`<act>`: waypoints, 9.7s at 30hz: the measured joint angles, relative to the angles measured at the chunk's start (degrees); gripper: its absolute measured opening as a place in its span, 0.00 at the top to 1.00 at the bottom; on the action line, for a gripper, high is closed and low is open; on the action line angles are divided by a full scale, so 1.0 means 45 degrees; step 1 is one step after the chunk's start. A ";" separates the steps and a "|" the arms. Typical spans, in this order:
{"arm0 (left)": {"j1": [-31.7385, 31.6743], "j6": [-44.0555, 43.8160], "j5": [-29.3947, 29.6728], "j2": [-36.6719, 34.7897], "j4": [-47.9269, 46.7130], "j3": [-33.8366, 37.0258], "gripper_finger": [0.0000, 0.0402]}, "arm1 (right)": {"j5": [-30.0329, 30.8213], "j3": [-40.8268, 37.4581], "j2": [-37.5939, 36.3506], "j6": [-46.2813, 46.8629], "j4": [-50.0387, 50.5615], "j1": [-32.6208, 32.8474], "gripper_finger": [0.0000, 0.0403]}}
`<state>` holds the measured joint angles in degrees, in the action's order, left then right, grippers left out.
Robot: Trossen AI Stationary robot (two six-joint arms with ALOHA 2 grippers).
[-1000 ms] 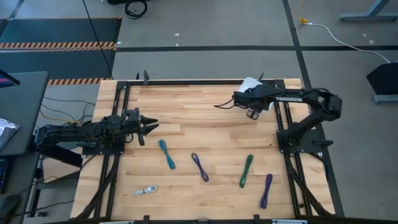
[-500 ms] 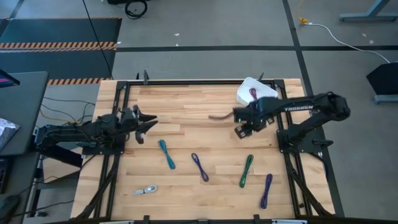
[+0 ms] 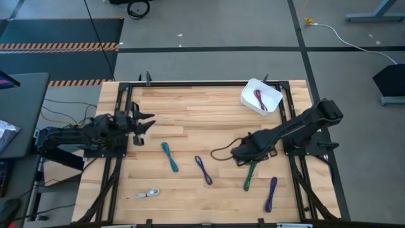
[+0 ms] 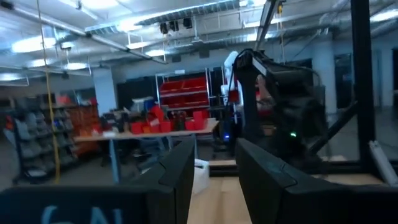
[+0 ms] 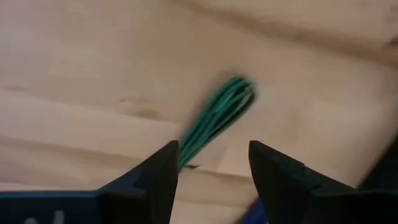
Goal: Pick and place USB-C Cables
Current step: Put the green charger cable into the white bin, then put the blue charger cable into the white bin
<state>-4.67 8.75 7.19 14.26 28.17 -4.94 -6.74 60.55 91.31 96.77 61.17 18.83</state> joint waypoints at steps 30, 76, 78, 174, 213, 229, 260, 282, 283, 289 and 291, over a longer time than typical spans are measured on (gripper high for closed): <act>0.0000 0.2207 0.0002 -0.0005 -0.0440 -0.1077 0.69 | -0.0487 0.0000 0.2753 0.2468 -0.2474 0.1623 0.67; 0.0018 -0.3310 -0.1132 0.0248 -0.5318 -0.1082 0.69 | 0.8561 0.4731 0.2175 -1.2996 0.6273 -0.5863 0.97; 0.0017 -0.3582 -0.1345 0.0248 -0.5479 -0.1082 0.69 | 0.8919 0.4731 0.2175 -1.3798 0.6207 -0.6301 0.97; 0.1283 -0.4213 -0.0858 0.0243 -0.5318 -0.1082 0.69 | 0.2563 0.5144 0.2166 -1.4774 0.0031 -0.4530 0.67; -0.0452 -0.2685 -0.2116 0.0257 -0.0966 -0.1077 0.69 | 0.0859 0.2700 0.2200 0.1540 -0.3018 0.4137 0.67; -0.0355 -0.2959 -0.3067 0.0262 -0.0135 -0.1077 0.69 | -0.1123 0.1715 0.2204 0.7361 -0.1856 0.6897 0.64; 0.1328 -0.4167 -0.3330 0.0262 -0.1232 -0.1077 0.69 | -0.0894 -0.1429 0.2127 0.6827 -0.3058 0.7136 0.57; 0.1462 -0.5478 -0.2893 0.0262 -0.2089 -0.1077 0.69 | -0.0798 -0.1394 0.2195 0.3882 -0.2834 0.6569 0.95; 0.1462 -0.5568 -0.2797 0.0259 -0.2219 -0.1077 0.69 | -0.0794 -0.1394 0.2195 0.3669 -0.2777 0.6474 0.95; 0.1462 -0.6180 -0.2704 0.0262 -0.3105 -0.1077 0.69 | -0.0812 -0.1409 0.2195 0.2267 -0.2558 0.5739 0.94; 0.1462 -0.6319 -0.2704 0.0257 -0.3010 -0.1077 0.69 | -0.0798 -0.1409 0.2195 0.1772 -0.2537 0.5512 0.95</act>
<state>1.91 -19.68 -4.97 15.42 14.63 -9.78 -10.33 54.22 101.19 104.74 49.76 43.63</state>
